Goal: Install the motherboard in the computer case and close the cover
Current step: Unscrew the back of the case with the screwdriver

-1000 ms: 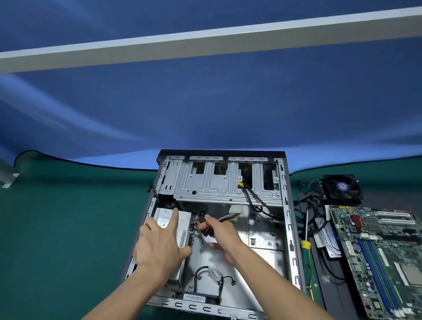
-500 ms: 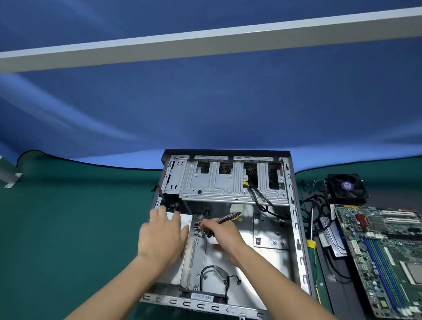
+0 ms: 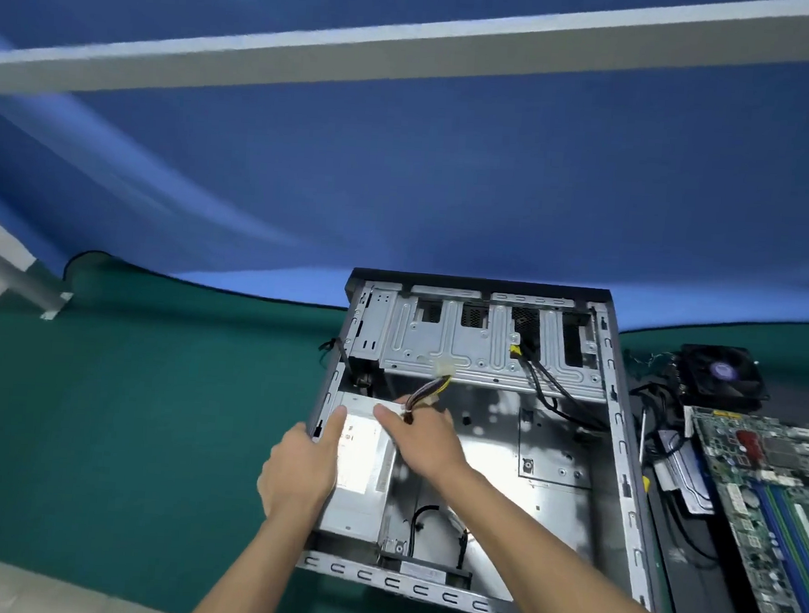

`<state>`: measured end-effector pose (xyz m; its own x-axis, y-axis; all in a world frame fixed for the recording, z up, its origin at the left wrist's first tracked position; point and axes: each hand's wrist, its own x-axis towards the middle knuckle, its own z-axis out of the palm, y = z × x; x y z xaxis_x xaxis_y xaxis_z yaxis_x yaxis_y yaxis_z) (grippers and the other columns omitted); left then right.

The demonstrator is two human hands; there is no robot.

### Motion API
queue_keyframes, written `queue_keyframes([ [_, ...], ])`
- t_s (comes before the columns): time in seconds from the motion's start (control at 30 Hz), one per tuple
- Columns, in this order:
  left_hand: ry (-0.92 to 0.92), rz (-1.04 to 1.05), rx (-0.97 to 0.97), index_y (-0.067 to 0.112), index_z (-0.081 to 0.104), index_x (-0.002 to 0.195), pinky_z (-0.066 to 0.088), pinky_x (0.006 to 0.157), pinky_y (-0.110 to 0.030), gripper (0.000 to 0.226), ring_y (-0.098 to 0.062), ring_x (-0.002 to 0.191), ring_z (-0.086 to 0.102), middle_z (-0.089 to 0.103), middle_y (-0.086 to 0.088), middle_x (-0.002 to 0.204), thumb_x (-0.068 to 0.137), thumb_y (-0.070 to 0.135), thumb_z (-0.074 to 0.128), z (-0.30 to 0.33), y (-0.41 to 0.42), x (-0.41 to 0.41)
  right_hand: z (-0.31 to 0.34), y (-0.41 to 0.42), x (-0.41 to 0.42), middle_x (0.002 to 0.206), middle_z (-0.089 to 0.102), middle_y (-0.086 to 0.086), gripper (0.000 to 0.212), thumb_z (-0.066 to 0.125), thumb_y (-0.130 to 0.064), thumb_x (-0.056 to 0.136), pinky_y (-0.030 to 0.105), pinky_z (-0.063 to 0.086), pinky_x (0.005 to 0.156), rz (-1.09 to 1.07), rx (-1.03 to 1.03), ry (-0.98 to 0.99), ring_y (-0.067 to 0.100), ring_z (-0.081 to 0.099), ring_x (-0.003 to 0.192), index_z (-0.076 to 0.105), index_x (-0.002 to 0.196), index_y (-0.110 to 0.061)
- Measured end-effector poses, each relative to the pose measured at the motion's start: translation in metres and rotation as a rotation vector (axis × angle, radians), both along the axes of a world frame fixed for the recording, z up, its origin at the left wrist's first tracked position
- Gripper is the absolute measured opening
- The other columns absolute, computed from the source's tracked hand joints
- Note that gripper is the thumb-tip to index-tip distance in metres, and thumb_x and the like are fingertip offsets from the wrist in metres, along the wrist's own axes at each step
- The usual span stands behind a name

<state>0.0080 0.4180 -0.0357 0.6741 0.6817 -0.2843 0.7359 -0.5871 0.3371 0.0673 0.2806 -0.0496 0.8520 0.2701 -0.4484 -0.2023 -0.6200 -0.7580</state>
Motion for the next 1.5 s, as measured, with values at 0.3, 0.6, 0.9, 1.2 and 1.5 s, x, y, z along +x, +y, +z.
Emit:
queue_keyframes([
  [0.3, -0.053, -0.058, 0.026, 0.011, 0.054, 0.091, 0.043, 0.072, -0.037, 0.062, -0.033, 0.084, 0.059, 0.066, -0.009, 0.091, 0.087, 0.069, 0.032, -0.003, 0.002, -0.003, 0.005, 0.003, 0.003, 0.091, 0.067, 0.01, 0.054, 0.045, -0.058, 0.092, 0.036, 0.047, 0.085, 0.093, -0.119, -0.145, 0.025, 0.056, 0.094, 0.066, 0.086, -0.009],
  [0.6, -0.082, -0.057, 0.046, 0.008, 0.054, 0.09, 0.042, 0.066, -0.036, 0.066, -0.033, 0.079, 0.06, 0.066, -0.009, 0.083, 0.086, 0.07, 0.031, -0.008, 0.004, -0.001, -0.006, 0.013, 0.005, 0.05, 0.049, -0.006, 0.051, 0.049, -0.06, 0.09, 0.027, 0.038, 0.059, -0.089, 0.117, 0.01, 0.017, 0.052, 0.06, 0.046, 0.053, -0.025],
  [0.9, -0.147, -0.041, -0.032, 0.011, 0.057, 0.084, 0.047, 0.065, -0.034, 0.063, -0.028, 0.073, 0.061, 0.066, -0.003, 0.075, 0.082, 0.072, 0.042, -0.006, 0.01, 0.001, -0.01, 0.035, -0.012, 0.093, 0.059, 0.01, 0.059, 0.036, -0.06, 0.094, 0.038, 0.047, 0.079, -0.364, -0.071, -0.134, 0.024, 0.05, 0.098, 0.058, 0.069, -0.011],
  [1.2, -0.133, -0.012, -0.195, 0.02, 0.054, 0.079, 0.038, 0.065, -0.033, 0.05, -0.027, 0.076, 0.057, 0.06, 0.002, 0.073, 0.084, 0.069, 0.043, -0.008, 0.009, 0.01, -0.009, 0.042, 0.003, 0.059, 0.053, 0.003, 0.047, 0.044, -0.036, 0.098, 0.026, 0.031, 0.046, -0.492, 0.024, -0.101, 0.016, 0.048, 0.052, 0.044, 0.057, -0.014],
  [1.5, -0.207, -0.052, -0.181, 0.023, 0.045, 0.06, 0.034, 0.054, -0.029, 0.049, -0.017, 0.056, 0.051, 0.054, 0.006, 0.057, 0.086, 0.064, 0.045, -0.012, 0.016, 0.011, -0.011, 0.051, 0.006, 0.047, 0.047, -0.002, 0.052, 0.046, -0.031, 0.099, 0.027, 0.033, 0.046, -0.411, -0.077, -0.241, 0.017, 0.047, 0.046, 0.04, 0.049, -0.017],
])
